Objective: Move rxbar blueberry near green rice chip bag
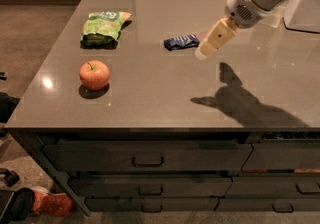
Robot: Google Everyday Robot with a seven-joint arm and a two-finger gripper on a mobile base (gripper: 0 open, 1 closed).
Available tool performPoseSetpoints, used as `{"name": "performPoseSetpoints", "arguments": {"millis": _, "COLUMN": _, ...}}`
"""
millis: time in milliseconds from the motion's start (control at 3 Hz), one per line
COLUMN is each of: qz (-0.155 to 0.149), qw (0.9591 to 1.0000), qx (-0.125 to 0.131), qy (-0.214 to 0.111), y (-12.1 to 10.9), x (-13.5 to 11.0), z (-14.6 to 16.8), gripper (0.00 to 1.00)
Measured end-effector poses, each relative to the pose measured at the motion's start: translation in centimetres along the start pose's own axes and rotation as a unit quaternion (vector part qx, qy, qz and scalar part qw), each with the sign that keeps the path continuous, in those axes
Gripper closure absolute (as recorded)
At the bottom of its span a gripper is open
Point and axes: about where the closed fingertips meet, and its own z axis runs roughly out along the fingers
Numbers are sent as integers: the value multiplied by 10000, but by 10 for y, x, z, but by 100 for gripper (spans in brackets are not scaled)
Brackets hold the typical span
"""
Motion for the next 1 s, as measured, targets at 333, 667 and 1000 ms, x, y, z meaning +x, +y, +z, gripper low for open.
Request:
{"name": "performPoseSetpoints", "arguments": {"millis": 333, "qz": 323, "qw": 9990, "qx": -12, "qy": -301, "y": -19, "x": -17, "z": 20, "gripper": 0}}
{"name": "performPoseSetpoints", "arguments": {"millis": 667, "qz": 566, "qw": 9970, "qx": -21, "qy": -530, "y": -35, "x": -32, "z": 40, "gripper": 0}}
{"name": "performPoseSetpoints", "arguments": {"millis": 1000, "qz": 743, "qw": 9950, "qx": -1, "qy": -666, "y": -47, "x": -42, "z": 62, "gripper": 0}}
